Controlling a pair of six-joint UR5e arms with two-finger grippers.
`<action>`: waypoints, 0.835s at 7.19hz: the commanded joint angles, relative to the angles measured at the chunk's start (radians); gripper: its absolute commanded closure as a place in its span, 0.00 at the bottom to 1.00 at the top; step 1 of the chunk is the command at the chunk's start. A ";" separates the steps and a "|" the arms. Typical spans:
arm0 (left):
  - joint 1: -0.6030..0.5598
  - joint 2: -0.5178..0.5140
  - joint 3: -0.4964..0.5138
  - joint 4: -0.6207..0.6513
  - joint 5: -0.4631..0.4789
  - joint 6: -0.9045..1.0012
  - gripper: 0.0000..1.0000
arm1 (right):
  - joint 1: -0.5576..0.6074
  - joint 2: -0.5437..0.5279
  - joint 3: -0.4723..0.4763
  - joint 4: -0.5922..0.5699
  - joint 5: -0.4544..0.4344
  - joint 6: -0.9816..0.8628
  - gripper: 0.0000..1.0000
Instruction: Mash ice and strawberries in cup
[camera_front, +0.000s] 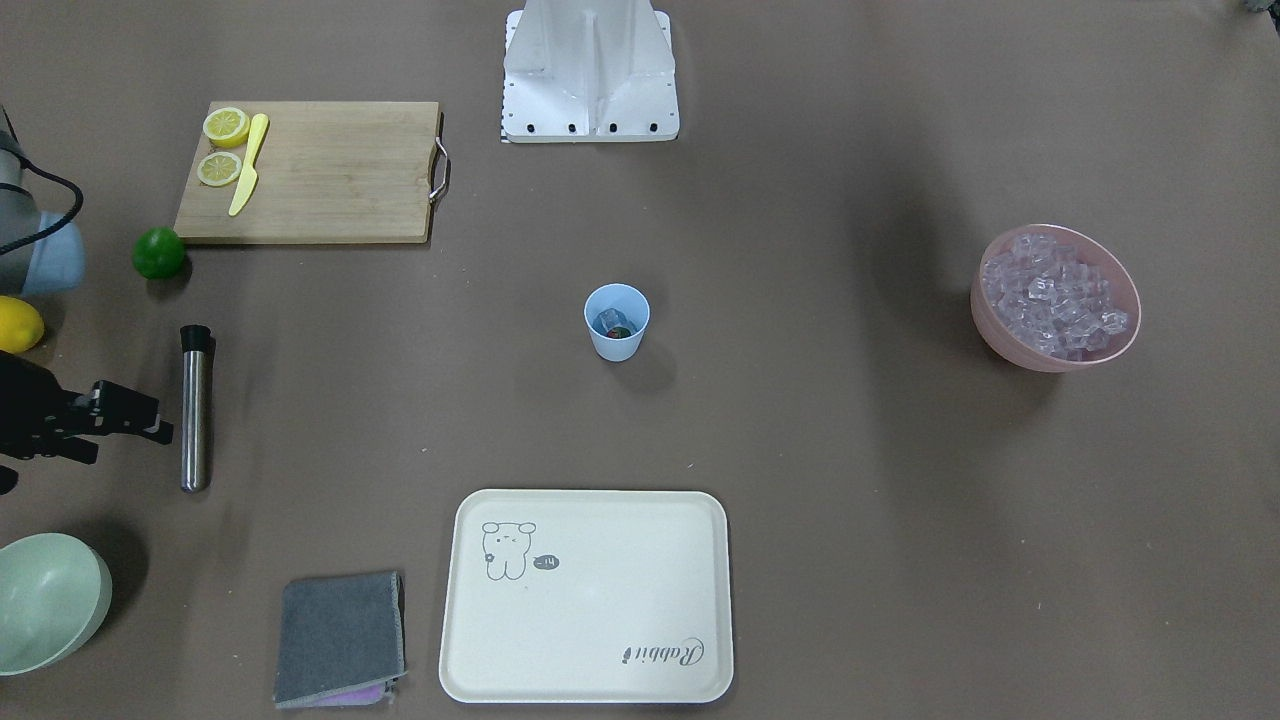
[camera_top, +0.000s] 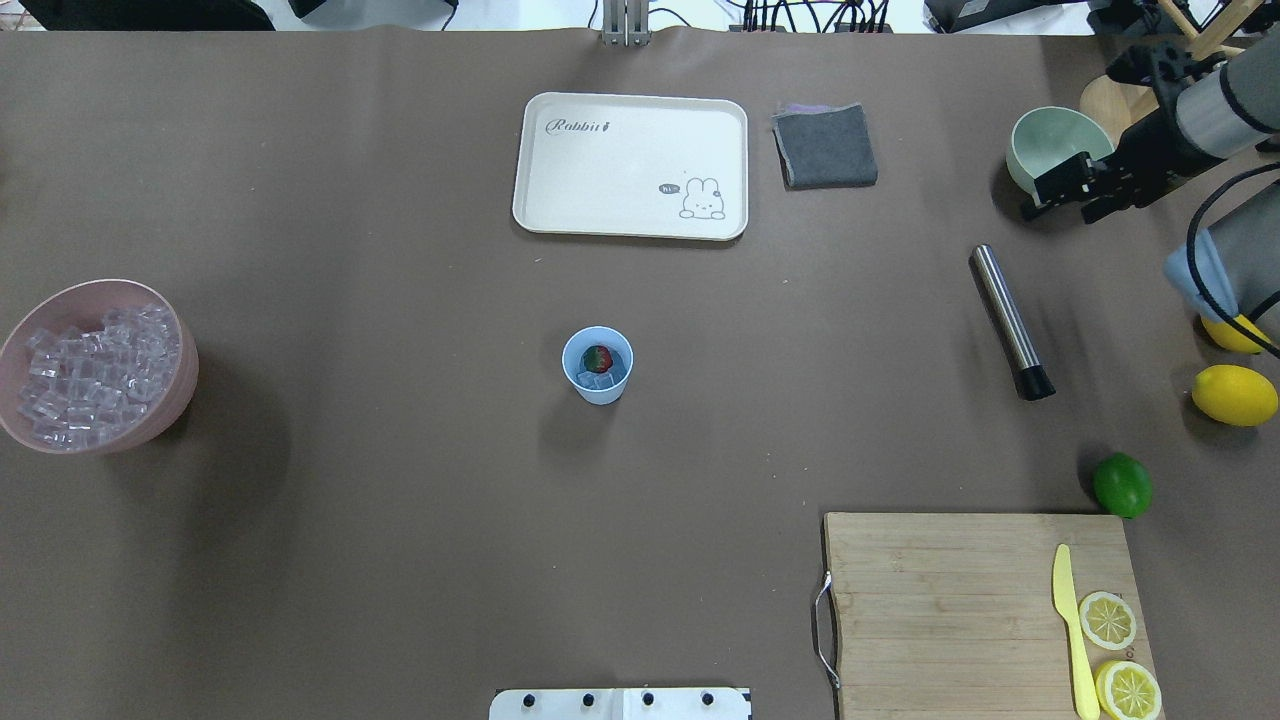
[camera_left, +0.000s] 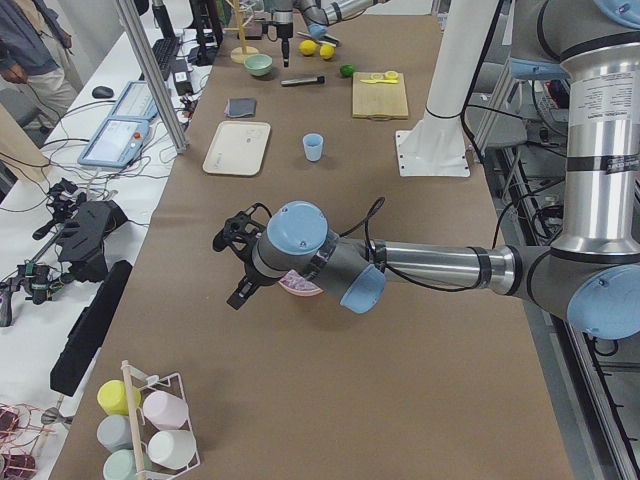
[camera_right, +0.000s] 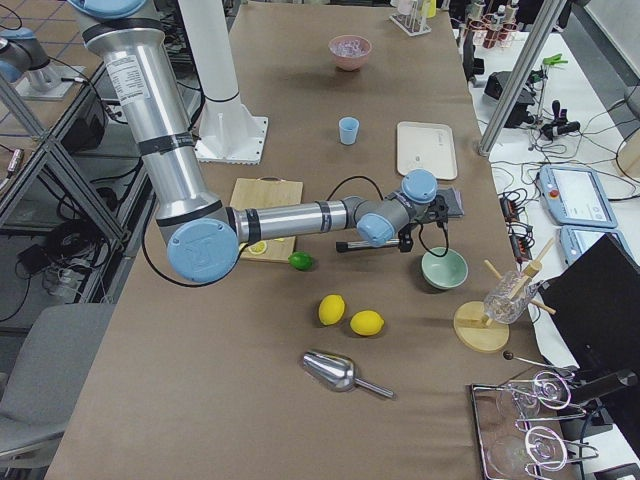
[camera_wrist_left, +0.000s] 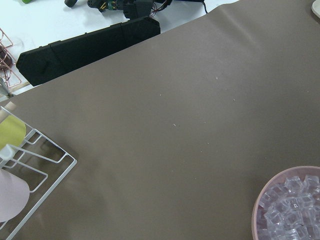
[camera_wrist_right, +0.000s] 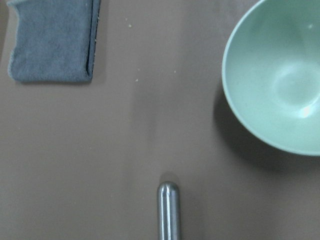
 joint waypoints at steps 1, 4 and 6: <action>0.000 0.001 0.008 0.067 0.004 0.003 0.03 | 0.104 -0.033 0.080 -0.076 0.022 -0.076 0.01; -0.004 -0.003 0.000 0.205 0.001 -0.008 0.03 | 0.230 -0.062 0.296 -0.466 -0.031 -0.320 0.01; -0.007 -0.028 -0.032 0.300 0.001 -0.011 0.03 | 0.343 -0.062 0.420 -0.777 -0.038 -0.572 0.01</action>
